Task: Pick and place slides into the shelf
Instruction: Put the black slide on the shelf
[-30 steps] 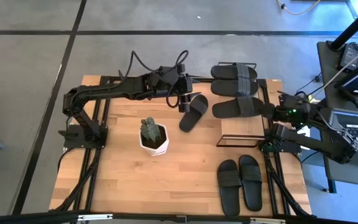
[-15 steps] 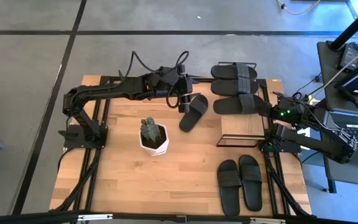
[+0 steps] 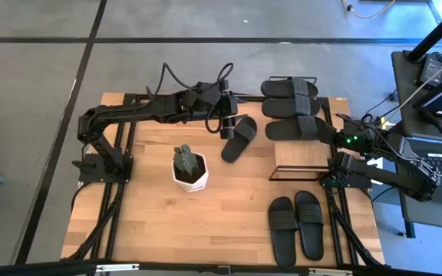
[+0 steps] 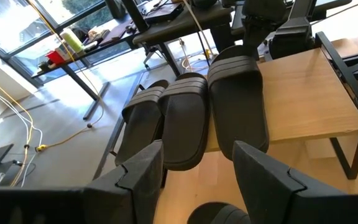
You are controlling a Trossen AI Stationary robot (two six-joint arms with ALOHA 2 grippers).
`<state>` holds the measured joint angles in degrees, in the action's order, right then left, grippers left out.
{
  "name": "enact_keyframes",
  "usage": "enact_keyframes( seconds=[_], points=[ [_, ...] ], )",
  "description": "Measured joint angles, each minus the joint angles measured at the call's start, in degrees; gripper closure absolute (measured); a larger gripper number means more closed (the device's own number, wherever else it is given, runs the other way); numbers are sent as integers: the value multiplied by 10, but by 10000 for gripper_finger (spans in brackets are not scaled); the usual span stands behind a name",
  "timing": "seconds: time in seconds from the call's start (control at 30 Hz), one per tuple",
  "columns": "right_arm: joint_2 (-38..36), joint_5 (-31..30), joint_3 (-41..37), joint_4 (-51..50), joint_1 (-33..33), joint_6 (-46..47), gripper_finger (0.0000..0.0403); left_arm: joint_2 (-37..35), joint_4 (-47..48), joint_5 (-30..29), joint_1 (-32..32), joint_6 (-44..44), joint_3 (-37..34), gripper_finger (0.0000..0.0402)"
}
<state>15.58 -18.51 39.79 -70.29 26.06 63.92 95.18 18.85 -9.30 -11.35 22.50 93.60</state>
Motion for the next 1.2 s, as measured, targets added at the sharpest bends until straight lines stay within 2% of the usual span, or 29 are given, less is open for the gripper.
enact_keyframes(
  seconds=[0.57, 0.9, 1.2],
  points=[
    [0, 3, -1, -4, 0, 3, 236, 0, 0, 0, 0, 0, 0, 216],
    [0, 39, -1, -2, 0, 1, 231, 0, 0, 0, 0, 0, 0, 216],
    [0, 41, 0, -2, 0, 1, 231, 0, 6, 0, 0, 0, 0, 216]
  ],
)
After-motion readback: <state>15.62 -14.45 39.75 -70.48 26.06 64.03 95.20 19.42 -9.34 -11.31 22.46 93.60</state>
